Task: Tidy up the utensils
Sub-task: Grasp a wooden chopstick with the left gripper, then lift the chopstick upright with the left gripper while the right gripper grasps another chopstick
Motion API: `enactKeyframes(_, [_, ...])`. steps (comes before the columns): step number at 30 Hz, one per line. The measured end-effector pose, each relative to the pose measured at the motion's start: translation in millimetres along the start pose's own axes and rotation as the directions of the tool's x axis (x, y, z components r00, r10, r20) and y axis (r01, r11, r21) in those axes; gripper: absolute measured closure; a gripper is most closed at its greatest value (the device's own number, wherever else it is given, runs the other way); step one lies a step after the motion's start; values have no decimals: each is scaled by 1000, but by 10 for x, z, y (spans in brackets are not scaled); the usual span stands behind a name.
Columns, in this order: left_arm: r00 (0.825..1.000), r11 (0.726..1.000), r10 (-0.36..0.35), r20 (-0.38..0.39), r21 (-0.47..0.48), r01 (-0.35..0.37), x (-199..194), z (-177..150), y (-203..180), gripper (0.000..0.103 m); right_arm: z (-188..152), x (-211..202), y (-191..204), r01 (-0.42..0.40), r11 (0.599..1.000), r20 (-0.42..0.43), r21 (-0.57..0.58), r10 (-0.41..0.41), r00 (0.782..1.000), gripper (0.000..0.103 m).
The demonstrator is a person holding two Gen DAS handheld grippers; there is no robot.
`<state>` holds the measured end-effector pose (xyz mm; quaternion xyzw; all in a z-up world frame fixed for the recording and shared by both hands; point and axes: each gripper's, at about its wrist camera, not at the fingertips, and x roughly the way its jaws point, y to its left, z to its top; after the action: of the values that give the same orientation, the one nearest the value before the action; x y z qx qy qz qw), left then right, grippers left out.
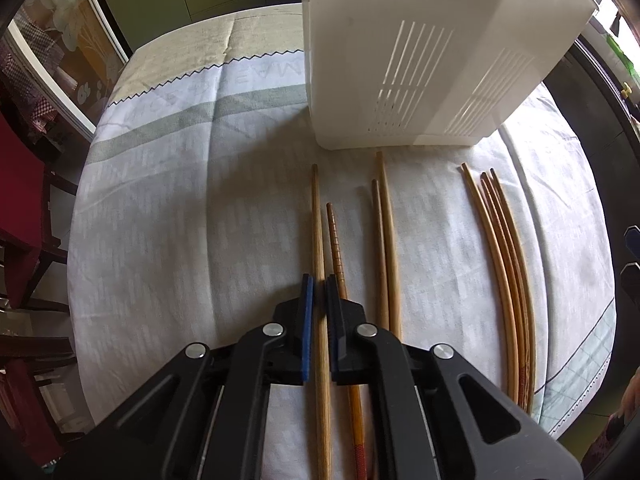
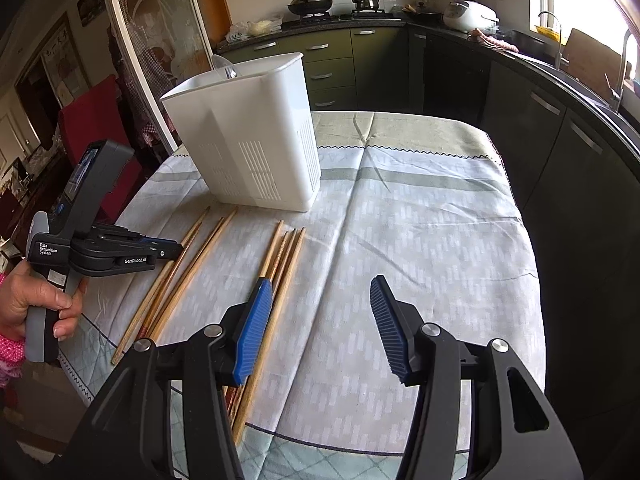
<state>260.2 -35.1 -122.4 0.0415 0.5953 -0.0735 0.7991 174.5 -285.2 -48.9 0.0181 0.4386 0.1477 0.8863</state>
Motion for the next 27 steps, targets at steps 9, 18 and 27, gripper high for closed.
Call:
enactKeyframes(9, [985,1000,9,171,-18,-6,-537,-96,125,97,72,391,-34,-33,999,-131,32,37,991,52])
enactKeyframes(18, [929,999,18,370,-35,-5,-1210,-318,255,97,176,786,75,-74,996,-265,44,83,961,76])
enactKeyframes(27, [899,999,-3,439,-32,19,-1414,-486,363,97,233,968,208,-45,999,-312,10,46,949,79])
